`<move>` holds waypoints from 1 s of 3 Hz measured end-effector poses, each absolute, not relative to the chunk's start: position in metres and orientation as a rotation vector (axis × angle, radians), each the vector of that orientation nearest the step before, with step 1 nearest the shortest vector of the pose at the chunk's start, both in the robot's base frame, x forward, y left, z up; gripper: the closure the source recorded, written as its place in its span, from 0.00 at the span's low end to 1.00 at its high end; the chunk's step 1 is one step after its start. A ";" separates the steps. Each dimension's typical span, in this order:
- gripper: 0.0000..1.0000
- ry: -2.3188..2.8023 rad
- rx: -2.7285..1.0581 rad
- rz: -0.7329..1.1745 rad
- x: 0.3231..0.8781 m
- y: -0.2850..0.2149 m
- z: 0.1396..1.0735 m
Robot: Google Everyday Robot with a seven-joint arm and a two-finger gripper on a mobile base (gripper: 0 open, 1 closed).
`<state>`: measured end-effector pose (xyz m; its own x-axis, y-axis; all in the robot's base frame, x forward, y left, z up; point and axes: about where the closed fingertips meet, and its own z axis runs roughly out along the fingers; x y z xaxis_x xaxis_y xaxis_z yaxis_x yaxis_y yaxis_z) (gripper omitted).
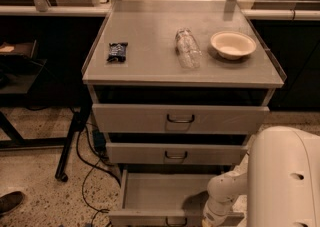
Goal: Close bottom drawer
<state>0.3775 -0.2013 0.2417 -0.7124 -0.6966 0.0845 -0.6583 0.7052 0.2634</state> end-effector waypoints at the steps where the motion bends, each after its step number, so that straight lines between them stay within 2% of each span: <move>1: 1.00 -2.784 1.001 -0.330 0.392 -0.200 0.211; 3: 1.00 -2.962 0.867 -0.305 0.444 -0.211 0.204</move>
Offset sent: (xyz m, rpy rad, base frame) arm 0.0747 -0.0073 -0.0450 0.0195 -0.1301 -0.2338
